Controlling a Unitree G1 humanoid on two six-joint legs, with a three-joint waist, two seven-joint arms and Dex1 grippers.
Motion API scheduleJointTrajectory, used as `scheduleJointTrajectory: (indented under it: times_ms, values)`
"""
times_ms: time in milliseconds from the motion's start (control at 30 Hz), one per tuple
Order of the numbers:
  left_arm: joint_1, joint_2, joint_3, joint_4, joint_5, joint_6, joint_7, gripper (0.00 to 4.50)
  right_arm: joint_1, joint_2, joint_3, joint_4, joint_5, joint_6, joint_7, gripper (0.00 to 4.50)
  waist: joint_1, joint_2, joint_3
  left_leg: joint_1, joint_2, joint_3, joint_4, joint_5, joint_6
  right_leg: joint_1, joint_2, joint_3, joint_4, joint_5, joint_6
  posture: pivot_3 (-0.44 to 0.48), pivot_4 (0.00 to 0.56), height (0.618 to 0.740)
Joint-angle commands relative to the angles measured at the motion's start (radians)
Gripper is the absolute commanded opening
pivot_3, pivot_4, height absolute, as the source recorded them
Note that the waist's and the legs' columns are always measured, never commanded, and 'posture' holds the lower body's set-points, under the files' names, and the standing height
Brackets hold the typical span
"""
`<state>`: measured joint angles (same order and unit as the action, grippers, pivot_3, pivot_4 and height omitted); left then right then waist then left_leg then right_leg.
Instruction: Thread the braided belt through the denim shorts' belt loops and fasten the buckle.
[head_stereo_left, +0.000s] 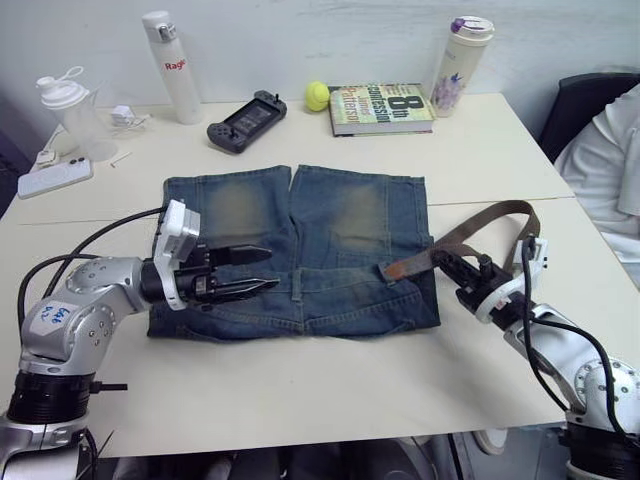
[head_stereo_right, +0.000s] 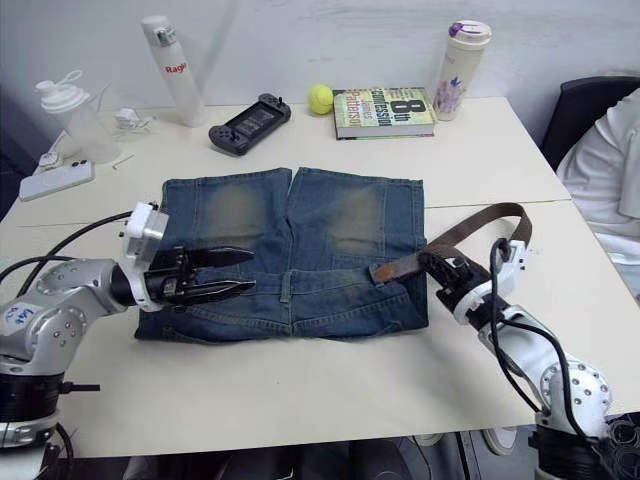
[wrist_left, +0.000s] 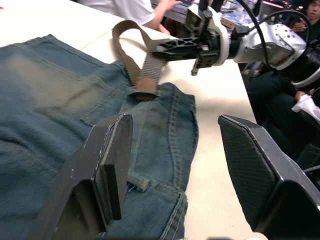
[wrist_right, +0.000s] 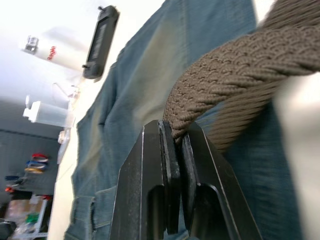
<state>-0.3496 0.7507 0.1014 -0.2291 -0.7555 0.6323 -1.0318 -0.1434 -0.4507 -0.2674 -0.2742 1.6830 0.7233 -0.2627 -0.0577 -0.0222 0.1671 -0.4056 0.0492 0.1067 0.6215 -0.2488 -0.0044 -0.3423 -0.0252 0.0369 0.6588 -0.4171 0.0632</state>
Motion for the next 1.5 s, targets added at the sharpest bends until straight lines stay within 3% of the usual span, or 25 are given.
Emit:
scheduleJointTrajectory:
  times_ms: [33, 333, 500, 633, 933, 1100, 1333, 1500]
  values:
    - [-0.022, -0.013, -0.024, -0.028, 0.043, -0.045, -0.007, 3.03, -0.002, 0.052, 0.049, -0.018, -0.002, 0.007, -0.019, 0.0, 0.001, 0.0, 0.0, 0.0, 0.0, 0.0, 0.0, 0.0, 0.0, 0.0, 0.0, 0.0, 0.0, 0.0, 0.0, 0.0, 0.15, 0.74]
    - [-0.054, -0.053, -0.079, 0.009, 0.145, -0.145, -0.021, 3.03, 0.039, 0.144, 0.051, 0.04, 0.094, 0.005, -0.079, 0.0, 0.002, -0.001, 0.001, -0.001, 0.0, 0.0, 0.0, 0.0, 0.0, 0.0, -0.001, 0.0, 0.0, 0.0, 0.0, 0.0, 0.15, 0.74]
    - [-0.115, -0.099, -0.203, 0.156, 0.41, -0.523, -0.07, 3.03, 0.038, 0.197, 0.04, 0.073, 0.265, -0.016, -0.152, 0.0, 0.002, -0.001, 0.001, 0.0, 0.0, 0.0, 0.0, 0.0, 0.0, 0.0, 0.0, 0.0, 0.0, 0.0, 0.0, 0.0, 0.15, 0.74]
    - [-0.239, -0.244, -0.293, 0.42, 0.571, -0.898, -0.059, 3.03, 0.034, 0.163, 0.046, 0.134, 0.288, 0.027, -0.147, 0.0, 0.005, -0.002, 0.001, -0.001, 0.0, 0.001, 0.0, 0.0, 0.001, 0.0, 0.0, 0.001, -0.001, 0.0, 0.0, 0.0, 0.15, 0.74]
    - [-0.366, -0.4, -0.385, 0.812, 0.779, -1.427, 0.012, 3.03, 0.013, 0.154, 0.03, 0.156, 0.271, 0.027, -0.122, 0.0, 0.004, -0.002, 0.001, -0.001, 0.0, 0.002, 0.003, -0.001, 0.002, 0.0, 0.0, 0.001, 0.0, 0.001, 0.001, 0.0, 0.15, 0.74]
    - [-0.409, -0.399, -0.39, 0.923, 0.866, -1.571, 0.105, 3.03, 0.022, 0.153, 0.018, 0.121, 0.269, 0.011, -0.125, 0.0, 0.006, -0.003, 0.001, -0.002, 0.0, 0.001, 0.004, -0.002, 0.003, 0.0, 0.0, 0.001, 0.0, 0.001, 0.001, 0.0, 0.15, 0.74]
    - [-0.46, -0.409, -0.377, 1.01, 0.937, -1.633, 0.259, 3.03, 0.037, 0.162, 0.02, 0.088, 0.245, 0.002, -0.113, 0.0, 0.01, -0.003, 0.001, -0.003, 0.0, 0.001, 0.005, -0.002, 0.003, 0.0, 0.0, 0.0, 0.001, 0.001, 0.002, 0.0, 0.15, 0.74]
    - [-0.45, -0.433, -0.393, 0.997, 0.911, -1.63, 0.265, 3.03, 0.054, 0.168, 0.03, 0.077, 0.228, -0.003, -0.106, 0.0, 0.016, -0.003, 0.001, -0.003, 0.0, 0.0, 0.005, -0.002, 0.003, 0.0, 0.0, -0.001, 0.001, 0.001, 0.002, 0.0, 0.15, 0.74]
